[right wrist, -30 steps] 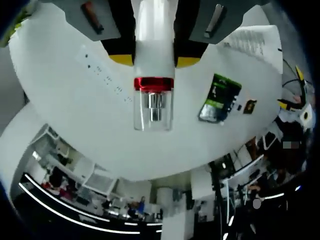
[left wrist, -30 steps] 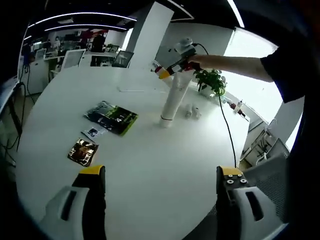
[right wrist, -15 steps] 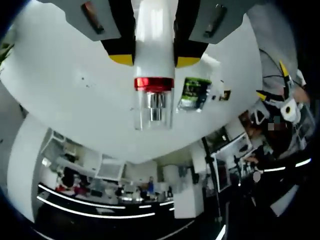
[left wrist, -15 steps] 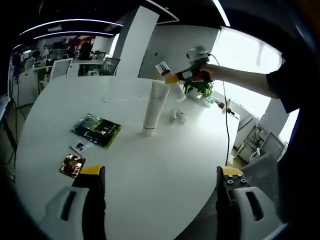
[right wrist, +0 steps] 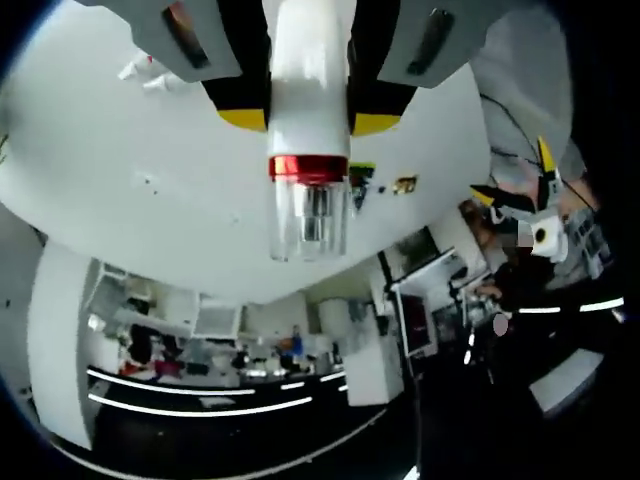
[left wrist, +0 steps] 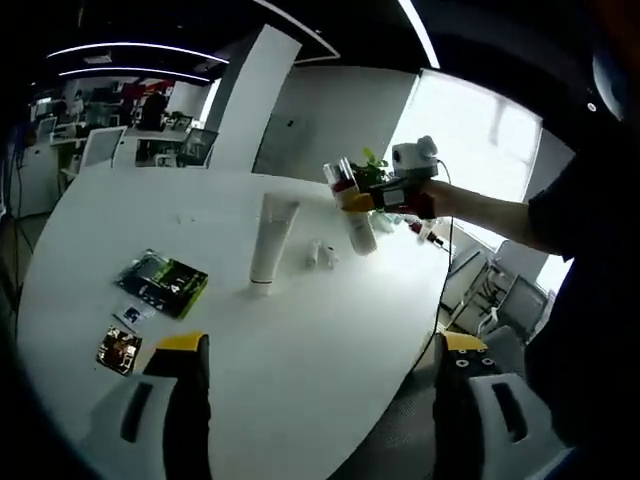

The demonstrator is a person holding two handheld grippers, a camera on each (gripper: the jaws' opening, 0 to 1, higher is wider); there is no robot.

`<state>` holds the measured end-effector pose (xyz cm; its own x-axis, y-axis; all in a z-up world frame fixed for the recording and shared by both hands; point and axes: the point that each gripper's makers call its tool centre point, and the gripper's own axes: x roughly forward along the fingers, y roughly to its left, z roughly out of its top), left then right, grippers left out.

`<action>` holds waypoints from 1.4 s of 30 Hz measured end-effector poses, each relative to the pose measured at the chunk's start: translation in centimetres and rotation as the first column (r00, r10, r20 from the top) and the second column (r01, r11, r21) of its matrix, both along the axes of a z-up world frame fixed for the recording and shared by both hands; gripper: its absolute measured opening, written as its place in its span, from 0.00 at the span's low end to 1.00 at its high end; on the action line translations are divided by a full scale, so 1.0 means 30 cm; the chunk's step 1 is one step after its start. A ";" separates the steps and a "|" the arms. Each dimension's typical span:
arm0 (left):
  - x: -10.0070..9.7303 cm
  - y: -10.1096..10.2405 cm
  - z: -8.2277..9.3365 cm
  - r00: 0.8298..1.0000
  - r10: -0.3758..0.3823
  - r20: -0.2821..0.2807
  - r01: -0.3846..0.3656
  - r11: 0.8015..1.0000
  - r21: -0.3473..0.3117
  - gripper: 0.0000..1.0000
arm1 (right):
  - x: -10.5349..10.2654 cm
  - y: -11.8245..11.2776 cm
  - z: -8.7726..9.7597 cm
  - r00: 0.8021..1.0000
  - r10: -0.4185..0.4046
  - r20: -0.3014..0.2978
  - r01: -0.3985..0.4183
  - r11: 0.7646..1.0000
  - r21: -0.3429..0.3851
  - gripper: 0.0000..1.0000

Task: Arrange the skincare products in the storage area until every visible bottle or jar stands upright without overlapping.

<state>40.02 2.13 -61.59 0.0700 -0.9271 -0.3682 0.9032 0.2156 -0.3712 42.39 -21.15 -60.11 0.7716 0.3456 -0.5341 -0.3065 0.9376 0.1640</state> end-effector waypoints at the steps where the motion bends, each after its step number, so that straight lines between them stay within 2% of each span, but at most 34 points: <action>1: -0.007 -0.002 0.005 1.000 -0.006 -0.003 0.006 1.000 -0.005 0.87 | -0.022 0.033 0.000 1.000 0.016 0.016 -0.016 1.000 0.015 0.19; 2: -0.015 -0.004 0.012 1.000 -0.014 -0.007 0.014 1.000 -0.012 0.87 | -0.038 0.063 0.001 0.999 0.045 0.030 -0.046 0.999 0.027 0.20; 4: -0.032 -0.009 0.031 0.999 -0.024 -0.022 0.023 0.999 -0.037 0.87 | -0.061 0.101 -0.004 0.998 0.051 0.035 -0.053 0.997 0.057 0.20; 5: -0.043 -0.012 0.049 0.999 -0.029 -0.037 0.026 0.998 -0.060 0.86 | -0.070 0.140 0.000 0.995 0.076 0.061 -0.080 0.994 0.073 0.20; 6: -0.048 -0.014 0.060 0.998 -0.030 -0.047 0.026 0.997 -0.076 0.86 | -0.075 0.171 0.008 0.990 0.107 0.095 -0.115 0.990 0.076 0.20; 8: -0.059 -0.017 0.089 0.997 -0.033 -0.064 0.026 0.994 -0.109 0.86 | -0.092 0.235 0.019 0.985 0.129 0.118 -0.144 0.982 0.125 0.20; 10: -0.076 -0.018 0.118 0.996 -0.053 -0.068 0.043 0.990 -0.131 0.85 | -0.105 0.308 0.042 0.969 0.178 0.170 -0.204 0.968 0.150 0.20; 11: -0.088 -0.019 0.137 0.995 -0.068 -0.069 0.058 0.988 -0.146 0.85 | -0.114 0.336 0.047 0.964 0.197 0.176 -0.226 0.960 0.165 0.20; 14: -0.107 -0.018 0.177 0.993 -0.095 -0.073 0.080 0.981 -0.177 0.82 | -0.148 0.436 0.060 0.944 0.261 0.200 -0.301 0.932 0.204 0.20; 17: -0.134 -0.018 0.223 0.989 -0.131 -0.071 0.113 0.971 -0.213 0.78 | -0.194 0.549 0.068 0.919 0.328 0.220 -0.379 0.891 0.251 0.20; 23: -0.178 -0.026 0.248 0.983 -0.174 -0.061 0.157 0.962 -0.223 0.71 | -0.269 0.732 0.095 0.871 0.409 0.272 -0.483 0.812 0.326 0.20; 25: -0.197 -0.024 0.249 0.980 -0.188 -0.067 0.169 0.960 -0.225 0.67 | -0.276 0.755 0.101 0.869 0.409 0.280 -0.487 0.807 0.334 0.20; 27: -0.211 -0.021 0.251 0.978 -0.197 -0.065 0.178 0.958 -0.226 0.64 | -0.296 0.791 0.120 0.854 0.423 0.304 -0.513 0.782 0.354 0.20; 31: -0.241 -0.012 0.261 0.974 -0.221 -0.057 0.203 0.952 -0.229 0.57 | -0.315 0.823 0.146 0.842 0.427 0.329 -0.531 0.763 0.368 0.20; 34: -0.258 -0.012 0.273 0.972 -0.231 -0.051 0.212 0.946 -0.244 0.52 | -0.336 0.858 0.163 0.823 0.446 0.350 -0.559 0.743 0.367 0.20; 37: -0.271 -0.011 0.284 0.972 -0.235 -0.029 0.220 0.942 -0.253 0.47 | -0.347 0.883 0.165 0.812 0.462 0.356 -0.576 0.733 0.362 0.20; 42: -0.275 -0.007 0.300 0.974 -0.227 -0.010 0.216 0.939 -0.268 0.41 | -0.337 0.893 0.177 0.809 0.450 0.377 -0.578 0.725 0.375 0.20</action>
